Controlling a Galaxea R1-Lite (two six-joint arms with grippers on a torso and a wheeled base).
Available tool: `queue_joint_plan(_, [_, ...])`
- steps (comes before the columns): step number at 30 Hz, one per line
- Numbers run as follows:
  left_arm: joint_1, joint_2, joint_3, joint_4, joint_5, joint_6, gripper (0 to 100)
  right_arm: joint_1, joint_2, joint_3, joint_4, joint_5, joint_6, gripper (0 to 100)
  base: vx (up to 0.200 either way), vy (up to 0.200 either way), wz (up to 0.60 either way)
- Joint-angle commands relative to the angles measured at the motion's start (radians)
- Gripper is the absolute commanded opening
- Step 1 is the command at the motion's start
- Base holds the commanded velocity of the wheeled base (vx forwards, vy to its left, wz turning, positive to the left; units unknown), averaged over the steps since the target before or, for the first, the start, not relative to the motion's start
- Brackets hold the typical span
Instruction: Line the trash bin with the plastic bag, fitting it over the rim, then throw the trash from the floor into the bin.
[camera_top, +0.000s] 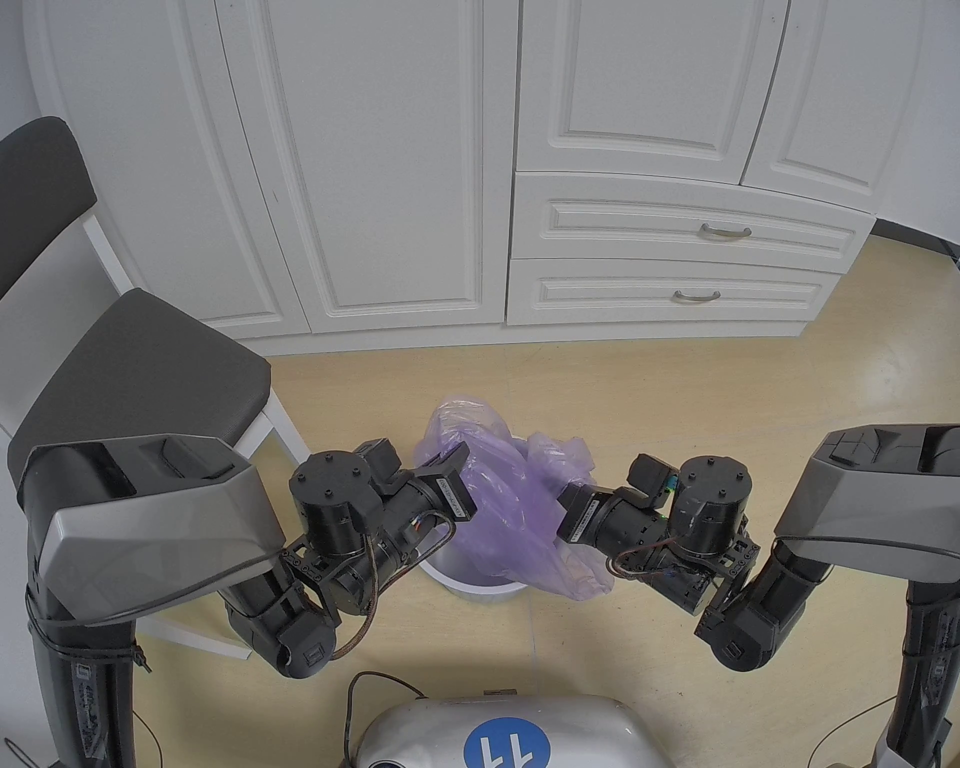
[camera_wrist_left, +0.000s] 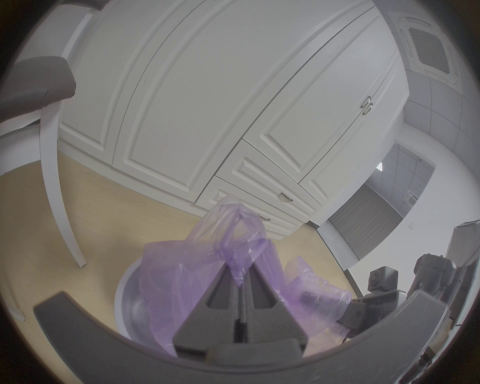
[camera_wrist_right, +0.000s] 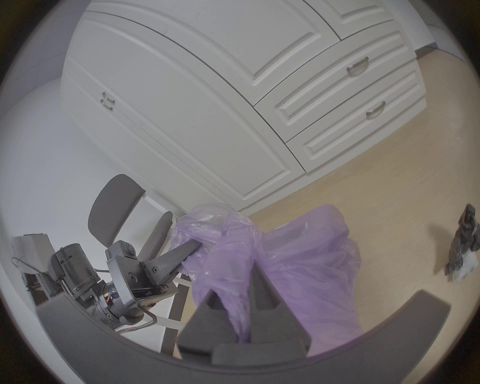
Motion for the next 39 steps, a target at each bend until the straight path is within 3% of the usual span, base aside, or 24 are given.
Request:
queue_joint_plan(1, [0.025, -0.037, 0.014, 0.0, 0.001, 0.01, 0, 0.013, 0.023, -0.005, -0.003, 0.024, 0.036, 0, 0.0, 0.0, 0.0])
queue_joint_plan(8, [0.06, -0.079, 0.078, 0.0, -0.065, 0.006, 0, 0.048, 0.072, -0.017, -0.052, 0.036, 0.072, 0, 0.0, 0.0, 0.0])
queue_joint_plan(13, [0.057, -0.045, 0.066, 0.0, -0.069, 0.002, 0, 0.04, 0.1, -0.026, -0.052, 0.036, 0.072, 0, 0.0, 0.0, 0.0])
queue_joint_plan(26, [0.046, 0.056, -0.092, 0.0, -0.069, -0.089, 0, -0.047, 0.083, -0.04, -0.052, 0.041, 0.065, 0, 0.0, 0.0, 0.0])
queue_joint_plan(39, [0.036, 0.081, -0.135, 0.0, -0.071, -0.092, 0, -0.049, 0.075, -0.04, -0.052, 0.039, 0.064, 0, 0.0, 0.0, 0.0])
